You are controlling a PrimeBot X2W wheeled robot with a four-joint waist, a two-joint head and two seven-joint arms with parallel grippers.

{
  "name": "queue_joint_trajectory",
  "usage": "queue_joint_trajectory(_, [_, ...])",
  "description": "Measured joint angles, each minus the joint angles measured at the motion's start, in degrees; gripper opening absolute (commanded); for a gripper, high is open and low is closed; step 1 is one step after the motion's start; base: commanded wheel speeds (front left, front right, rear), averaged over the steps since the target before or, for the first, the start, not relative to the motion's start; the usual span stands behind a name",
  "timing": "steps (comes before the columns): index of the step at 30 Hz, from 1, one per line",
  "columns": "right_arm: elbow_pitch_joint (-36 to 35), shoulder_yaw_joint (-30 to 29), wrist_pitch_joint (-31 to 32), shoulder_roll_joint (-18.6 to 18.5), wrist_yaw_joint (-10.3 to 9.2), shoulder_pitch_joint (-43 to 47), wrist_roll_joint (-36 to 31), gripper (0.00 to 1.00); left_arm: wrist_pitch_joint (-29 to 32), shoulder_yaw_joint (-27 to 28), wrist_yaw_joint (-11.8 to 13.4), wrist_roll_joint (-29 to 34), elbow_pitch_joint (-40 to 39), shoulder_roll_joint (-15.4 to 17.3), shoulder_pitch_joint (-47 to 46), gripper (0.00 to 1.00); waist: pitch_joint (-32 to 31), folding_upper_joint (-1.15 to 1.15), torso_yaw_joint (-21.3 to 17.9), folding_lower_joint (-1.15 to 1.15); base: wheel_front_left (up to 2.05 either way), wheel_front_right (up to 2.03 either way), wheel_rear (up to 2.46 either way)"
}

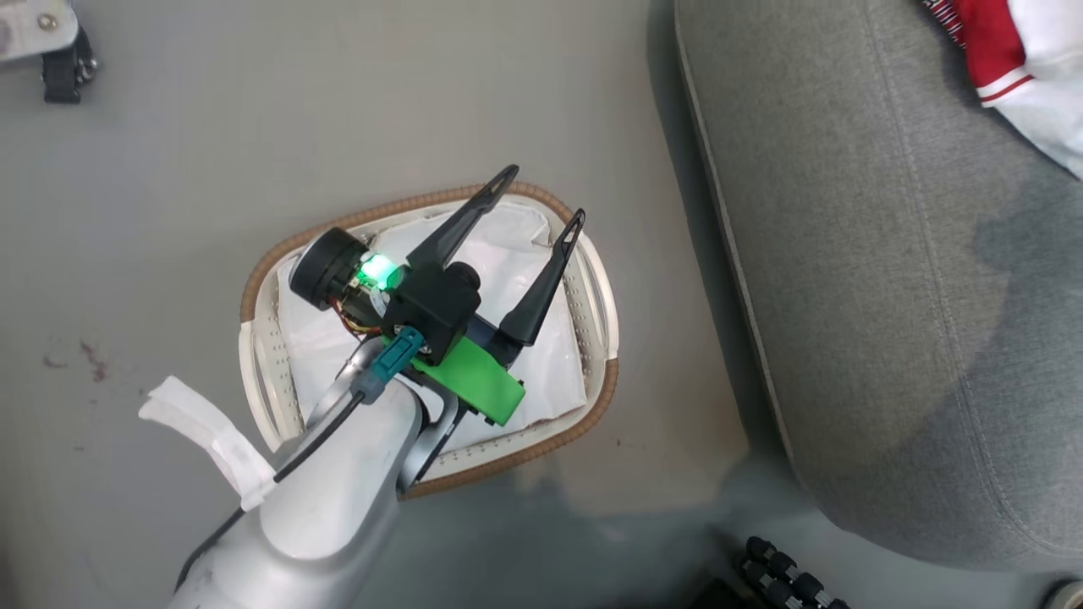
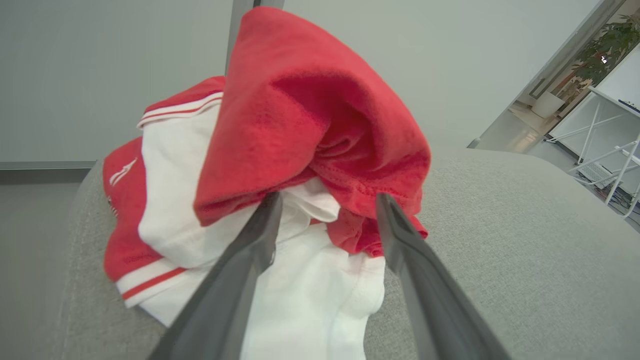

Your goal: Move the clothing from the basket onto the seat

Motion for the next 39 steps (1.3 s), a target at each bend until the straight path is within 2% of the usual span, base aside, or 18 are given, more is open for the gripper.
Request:
queue_joint_trajectory(5, [-0.4,2.9,0.0,-0.3,0.00,4.1,0.2,1.00,0.0,0.9,0.0,-1.2,0.2,-1.1,2.1,1.00,-3.4,0.00,-0.2,0.00,0.00,0.00,0.00])
queue_joint_trajectory(11, [-2.0,5.0,0.0,-2.5,0.00,5.2,1.1,1.00,0.0,4.2,0.0,-2.7,-0.1,-2.3,5.2,1.00,-8.6,0.00,0.0,-0.01,0.00,0.00,0.00])
queue_joint_trajectory(21, [-1.0,10.2,0.0,-2.7,0.00,2.7,3.9,1.00,0.0,13.3,0.0,-2.4,-0.9,-4.8,11.7,1.00,-17.4,0.00,2.3,-0.01,0.00,0.00,0.00])
queue_joint_trajectory(27, [-0.6,14.4,0.0,2.3,0.00,2.9,4.4,1.00,0.0,21.2,1.1,-1.1,-2.0,-5.4,15.9,1.00,-21.6,0.00,5.3,-0.01,0.00,0.00,0.00])
queue_joint_trajectory(31, [-1.3,16.8,0.0,5.9,0.00,4.0,5.4,1.00,0.0,26.8,2.8,0.9,-3.6,-5.8,18.9,1.00,-23.8,0.00,7.2,-0.01,0.00,0.00,0.00])
queue_joint_trajectory(39, [-4.4,19.6,0.0,11.1,0.00,11.2,7.1,1.00,0.0,34.1,3.1,0.7,-3.6,-6.4,26.6,1.00,-27.7,0.00,9.9,-0.01,0.00,0.00,0.00])
